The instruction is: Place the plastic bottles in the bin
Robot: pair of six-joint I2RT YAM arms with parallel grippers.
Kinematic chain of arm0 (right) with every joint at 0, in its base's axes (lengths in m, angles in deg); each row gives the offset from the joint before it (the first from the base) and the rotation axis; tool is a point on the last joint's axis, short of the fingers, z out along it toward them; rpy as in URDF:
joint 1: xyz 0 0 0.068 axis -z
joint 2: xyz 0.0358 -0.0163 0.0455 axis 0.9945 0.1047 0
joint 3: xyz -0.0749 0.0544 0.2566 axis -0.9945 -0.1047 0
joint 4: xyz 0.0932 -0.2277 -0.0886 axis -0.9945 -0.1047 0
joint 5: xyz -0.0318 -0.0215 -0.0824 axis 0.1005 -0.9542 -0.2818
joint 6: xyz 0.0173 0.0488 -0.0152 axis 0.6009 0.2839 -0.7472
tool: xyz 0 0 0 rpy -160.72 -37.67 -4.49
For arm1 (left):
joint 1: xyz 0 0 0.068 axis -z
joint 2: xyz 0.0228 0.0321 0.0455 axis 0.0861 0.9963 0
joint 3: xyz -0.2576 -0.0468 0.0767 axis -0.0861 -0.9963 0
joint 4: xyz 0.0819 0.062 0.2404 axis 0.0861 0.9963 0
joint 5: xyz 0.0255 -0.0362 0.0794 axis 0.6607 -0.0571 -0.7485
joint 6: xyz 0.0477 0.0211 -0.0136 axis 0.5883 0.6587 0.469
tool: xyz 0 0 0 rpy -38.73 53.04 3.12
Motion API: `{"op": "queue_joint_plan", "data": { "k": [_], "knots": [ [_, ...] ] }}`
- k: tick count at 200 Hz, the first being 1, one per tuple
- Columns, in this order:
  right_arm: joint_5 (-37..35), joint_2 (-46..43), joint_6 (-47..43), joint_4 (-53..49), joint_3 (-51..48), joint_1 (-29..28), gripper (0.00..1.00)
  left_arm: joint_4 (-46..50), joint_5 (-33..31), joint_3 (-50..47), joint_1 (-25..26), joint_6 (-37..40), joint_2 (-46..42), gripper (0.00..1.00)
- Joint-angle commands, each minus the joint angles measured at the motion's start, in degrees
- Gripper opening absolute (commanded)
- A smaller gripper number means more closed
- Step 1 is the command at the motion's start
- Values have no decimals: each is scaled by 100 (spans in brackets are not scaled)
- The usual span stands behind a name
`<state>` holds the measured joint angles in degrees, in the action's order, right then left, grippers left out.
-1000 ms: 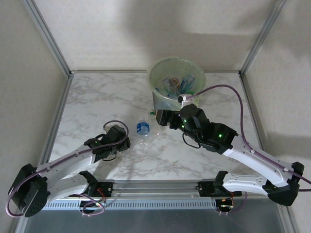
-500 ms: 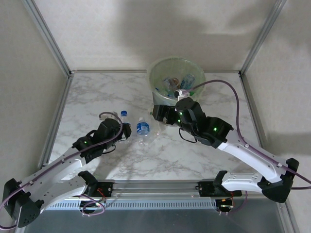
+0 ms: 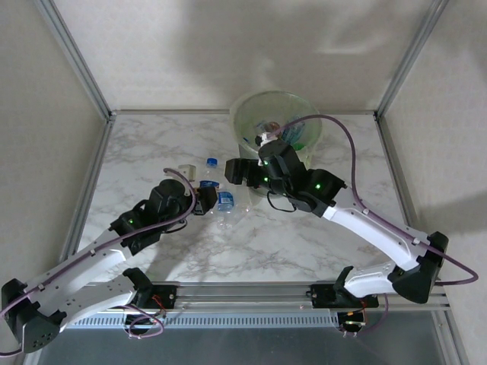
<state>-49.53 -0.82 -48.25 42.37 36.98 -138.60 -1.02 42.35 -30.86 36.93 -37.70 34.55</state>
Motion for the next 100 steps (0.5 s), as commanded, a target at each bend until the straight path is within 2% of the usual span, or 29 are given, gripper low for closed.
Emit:
{"op": "queue_joint_plan", "data": {
  "k": [1, 27, 51, 100],
  "knots": [
    [-470, -353, -79, -206, 284, 42, 88, -254, -77, 620, 50, 389, 116, 56],
    [-813, -864, -21, -280, 171, 101, 88, -232, -143, 1357, 51, 612, 333, 57],
    [-1428, -1309, 178, -606, 114, 107, 87, -251, -83, 2068, 50, 663, 657, 59],
    [-1929, -1991, 402, -1196, -408, 107, 87, -390, 146, 3668, 50, 428, 2129, 59]
  ]
}}
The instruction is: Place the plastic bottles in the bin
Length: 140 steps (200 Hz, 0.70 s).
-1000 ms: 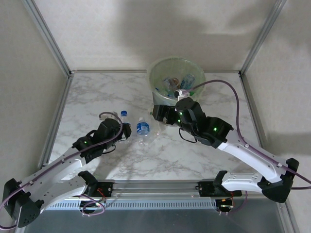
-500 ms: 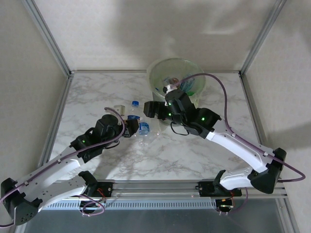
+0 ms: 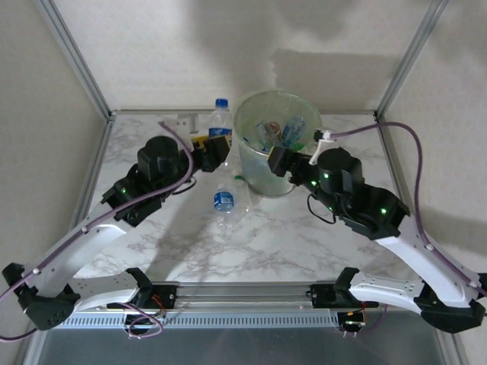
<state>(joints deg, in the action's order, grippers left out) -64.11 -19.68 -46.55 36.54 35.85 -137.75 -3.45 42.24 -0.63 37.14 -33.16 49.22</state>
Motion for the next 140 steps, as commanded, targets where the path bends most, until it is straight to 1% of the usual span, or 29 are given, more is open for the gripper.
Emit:
{"op": "queue_joint_plan", "data": {
  "k": [1, 23, 50, 75, 106, 117, 140],
  "knots": [
    [-471, -117, 242, -627, -309, 22, 87, -141, 167, 683, 28, -38, 704, 59],
    [-373, -380, 463, -782, -637, 15, 87, -125, 207, 1352, 28, -121, 1461, 58],
    [-348, -690, 627, -902, -893, 18, 87, -53, 243, 1905, -31, -58, 2128, 58],
    [-381, -805, 647, -1013, -918, 18, 87, 65, 195, 2326, -80, 378, 2583, 60],
    [-419, -813, 641, -1013, -898, 16, 87, 662, 155, 3082, -183, 879, 3243, 60],
    [-440, -831, 638, -1010, -897, 17, 87, 899, 237, 3359, -183, 1038, 3445, 60],
    [-549, -964, 742, -1061, -896, 19, 86, 1196, 287, 3716, -182, 1297, 3750, 59]
  ]
}}
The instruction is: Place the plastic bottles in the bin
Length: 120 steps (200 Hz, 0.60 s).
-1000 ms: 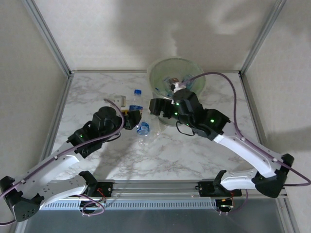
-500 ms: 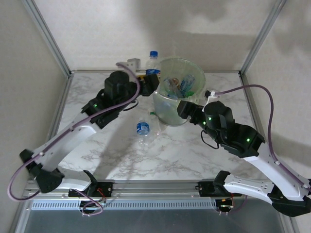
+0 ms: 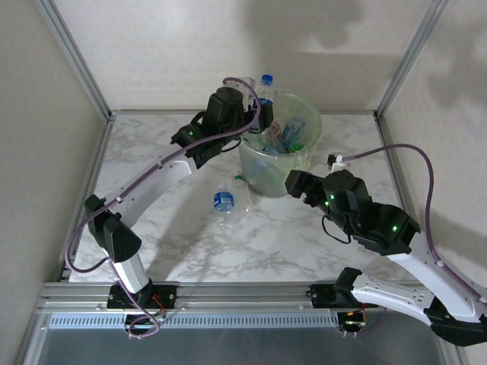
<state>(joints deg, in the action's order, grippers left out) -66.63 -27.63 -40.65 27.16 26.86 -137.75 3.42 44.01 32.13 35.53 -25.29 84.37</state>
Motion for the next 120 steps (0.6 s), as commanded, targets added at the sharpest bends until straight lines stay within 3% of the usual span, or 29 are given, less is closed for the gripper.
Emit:
{"op": "queue_joint_plan", "data": {
  "k": [1, 54, 120],
  "knots": [
    [-303, -177, 157, -125, 2, 21, 86, 517, 108, 449, -21, 518, 245, 59],
    [-344, -379, 233, -297, 59, 16, 86, 445, 139, 906, -19, 788, 739, 62],
    [-317, -407, 189, -404, 274, 19, 86, 664, -582, 1410, 14, 1246, 1005, 87]
  ]
}}
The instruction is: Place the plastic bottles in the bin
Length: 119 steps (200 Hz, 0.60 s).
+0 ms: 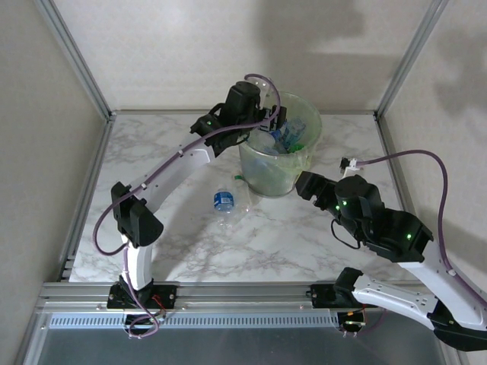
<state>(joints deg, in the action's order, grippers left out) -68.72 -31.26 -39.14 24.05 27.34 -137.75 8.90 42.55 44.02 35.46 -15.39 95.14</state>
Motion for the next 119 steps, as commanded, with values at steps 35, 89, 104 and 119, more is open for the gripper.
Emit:
{"op": "queue_joint_plan", "data": {
  "k": [35, 89, 104, 119],
  "knots": [
    [293, 248, -265, 265, 209, 14, 85, 82, -654, 65, 20, -55, -606, 88],
    [856, 1024, -690, 723, 163, -220, 84, -1211, -988, -2471, -68, -1118, -3179, 100],
    [903, 1190, -760, 973, 74, -397, 84, -1621, -917, -3478, -253, -1544, -4027, 100],
    [850, 1396, -771, 1202, -43, -622, 84, -1625, -784, -4199, -577, -2014, -4663, 100]
  ]
}}
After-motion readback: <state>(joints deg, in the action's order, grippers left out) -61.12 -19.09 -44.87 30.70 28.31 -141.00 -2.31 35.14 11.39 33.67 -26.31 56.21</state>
